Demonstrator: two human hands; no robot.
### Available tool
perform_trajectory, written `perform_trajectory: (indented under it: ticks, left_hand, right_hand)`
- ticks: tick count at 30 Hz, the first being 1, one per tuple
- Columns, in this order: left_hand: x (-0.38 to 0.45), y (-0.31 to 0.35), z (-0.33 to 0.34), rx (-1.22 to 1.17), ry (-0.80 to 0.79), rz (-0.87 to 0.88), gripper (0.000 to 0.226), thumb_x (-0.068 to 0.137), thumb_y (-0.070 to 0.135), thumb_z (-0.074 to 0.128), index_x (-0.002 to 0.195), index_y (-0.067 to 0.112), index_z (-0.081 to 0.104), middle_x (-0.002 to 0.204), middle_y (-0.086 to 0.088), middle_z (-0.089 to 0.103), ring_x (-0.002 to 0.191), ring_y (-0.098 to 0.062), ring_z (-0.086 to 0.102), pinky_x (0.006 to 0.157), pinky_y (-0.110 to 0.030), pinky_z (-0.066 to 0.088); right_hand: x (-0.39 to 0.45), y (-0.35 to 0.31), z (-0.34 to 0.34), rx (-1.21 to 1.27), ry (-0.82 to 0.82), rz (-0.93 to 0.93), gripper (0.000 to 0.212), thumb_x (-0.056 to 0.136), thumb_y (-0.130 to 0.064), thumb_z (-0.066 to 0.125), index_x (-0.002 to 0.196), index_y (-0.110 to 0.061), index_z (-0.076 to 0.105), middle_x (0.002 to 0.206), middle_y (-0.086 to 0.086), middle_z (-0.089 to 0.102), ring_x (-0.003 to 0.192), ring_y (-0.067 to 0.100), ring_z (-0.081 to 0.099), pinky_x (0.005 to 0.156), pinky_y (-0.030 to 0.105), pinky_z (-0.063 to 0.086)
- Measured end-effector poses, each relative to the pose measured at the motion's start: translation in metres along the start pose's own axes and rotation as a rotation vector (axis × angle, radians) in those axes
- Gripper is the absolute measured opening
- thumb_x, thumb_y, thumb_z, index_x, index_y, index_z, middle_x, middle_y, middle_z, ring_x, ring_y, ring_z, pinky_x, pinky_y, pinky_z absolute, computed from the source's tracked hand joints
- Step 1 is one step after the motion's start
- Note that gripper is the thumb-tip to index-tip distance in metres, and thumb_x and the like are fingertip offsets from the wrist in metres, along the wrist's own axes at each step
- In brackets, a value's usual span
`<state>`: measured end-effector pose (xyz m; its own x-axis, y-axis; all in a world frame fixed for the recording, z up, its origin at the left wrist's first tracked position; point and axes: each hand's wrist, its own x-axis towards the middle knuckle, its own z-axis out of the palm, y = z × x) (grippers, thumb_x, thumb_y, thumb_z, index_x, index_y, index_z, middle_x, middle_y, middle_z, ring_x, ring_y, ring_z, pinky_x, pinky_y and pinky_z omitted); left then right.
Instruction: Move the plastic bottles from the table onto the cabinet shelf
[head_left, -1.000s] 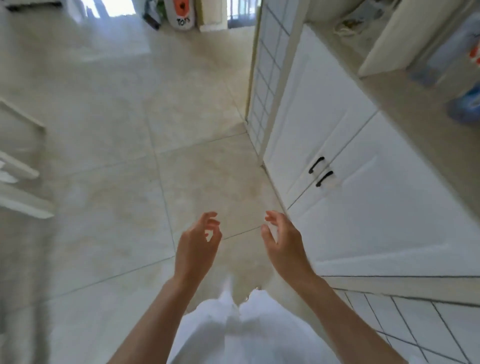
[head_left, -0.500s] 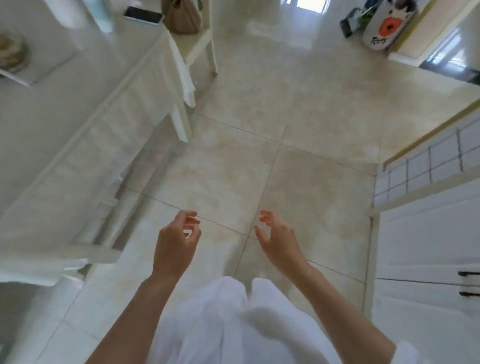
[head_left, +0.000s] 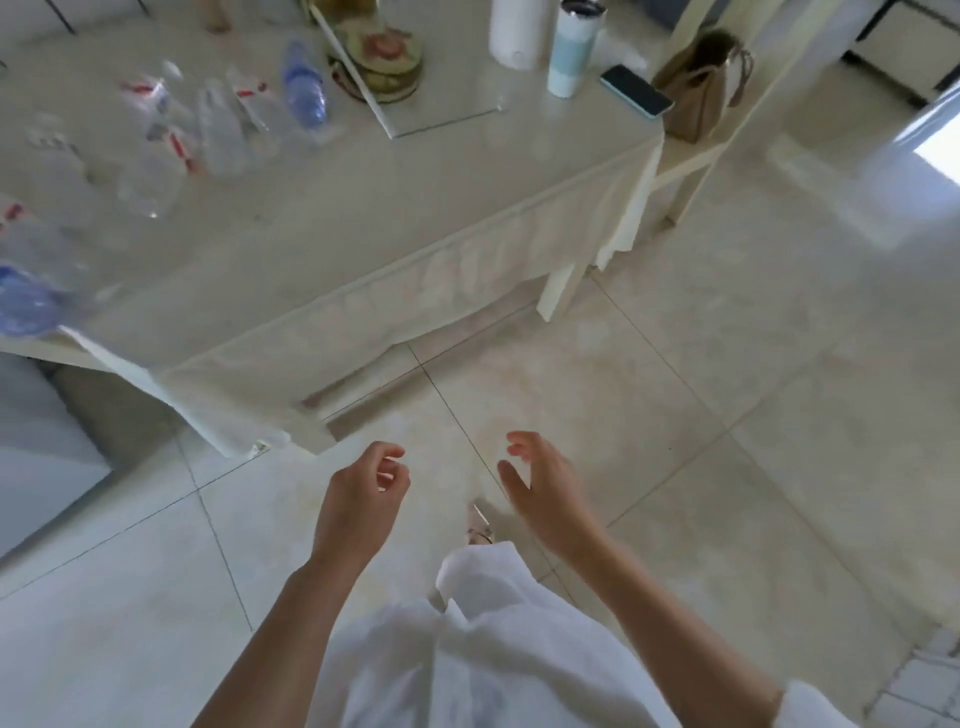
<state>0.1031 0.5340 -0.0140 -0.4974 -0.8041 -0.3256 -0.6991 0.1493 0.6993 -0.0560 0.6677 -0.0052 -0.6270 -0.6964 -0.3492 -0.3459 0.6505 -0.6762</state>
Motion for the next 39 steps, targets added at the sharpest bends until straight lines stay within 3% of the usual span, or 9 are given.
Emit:
perform_trajectory:
  ticks: [13, 18, 23, 31, 36, 39]
  left_hand:
    - [0.112, 0.027, -0.052, -0.090, 0.230, -0.224, 0.014, 0.090, 0.023, 0.060, 0.103, 0.025, 0.065, 0.086, 0.006, 0.070, 0.080, -0.012, 0.068, 0.076, -0.033, 0.053]
    - [0.167, 0.020, -0.080, -0.141, 0.279, -0.254, 0.014, 0.089, 0.020, 0.061, 0.101, 0.025, 0.064, 0.084, 0.006, 0.071, 0.078, -0.011, 0.069, 0.071, -0.029, 0.052]
    - [0.243, 0.010, -0.120, -0.180, 0.260, -0.251, 0.015, 0.088, 0.018, 0.061, 0.101, 0.024, 0.063, 0.086, 0.002, 0.071, 0.078, -0.015, 0.069, 0.072, -0.031, 0.053]
    - [0.357, 0.021, -0.183, -0.123, 0.244, -0.203, 0.017, 0.086, 0.011, 0.063, 0.102, 0.016, 0.065, 0.083, 0.002, 0.065, 0.073, -0.019, 0.062, 0.071, -0.024, 0.042]
    - [0.421, 0.041, -0.208, -0.069, 0.214, -0.185, 0.024, 0.087, 0.018, 0.062, 0.110, 0.015, 0.064, 0.090, 0.007, 0.063, 0.084, -0.023, 0.064, 0.076, -0.025, 0.043]
    - [0.460, 0.054, -0.216, -0.095, 0.191, -0.209, 0.029, 0.088, 0.021, 0.060, 0.116, 0.017, 0.061, 0.103, 0.004, 0.067, 0.096, -0.023, 0.062, 0.075, -0.025, 0.041]
  right_hand:
    - [0.182, -0.096, -0.027, -0.101, -0.188, -0.260, 0.033, 0.095, -0.023, 0.055, 0.126, -0.011, 0.053, 0.121, 0.004, 0.062, 0.113, 0.018, 0.056, 0.085, 0.017, 0.034]
    - [0.241, -0.134, -0.009, -0.092, -0.209, -0.289, 0.036, 0.094, -0.021, 0.056, 0.128, -0.010, 0.050, 0.118, 0.007, 0.063, 0.112, 0.020, 0.057, 0.085, 0.017, 0.033]
    - [0.301, -0.180, 0.012, -0.067, -0.188, -0.280, 0.036, 0.094, -0.023, 0.057, 0.127, -0.011, 0.051, 0.116, 0.006, 0.063, 0.109, 0.022, 0.058, 0.087, 0.024, 0.039]
    - [0.386, -0.253, 0.033, -0.051, -0.145, -0.233, 0.035, 0.091, -0.019, 0.061, 0.123, -0.005, 0.055, 0.112, 0.012, 0.066, 0.107, 0.028, 0.062, 0.095, 0.038, 0.047]
    - [0.442, -0.290, 0.031, 0.002, -0.115, -0.193, 0.033, 0.090, -0.016, 0.062, 0.120, -0.003, 0.057, 0.106, 0.014, 0.069, 0.099, 0.032, 0.065, 0.093, 0.044, 0.049]
    - [0.481, -0.313, 0.024, 0.047, -0.116, -0.160, 0.033, 0.090, -0.018, 0.061, 0.120, -0.004, 0.058, 0.106, 0.012, 0.069, 0.099, 0.030, 0.065, 0.094, 0.040, 0.049]
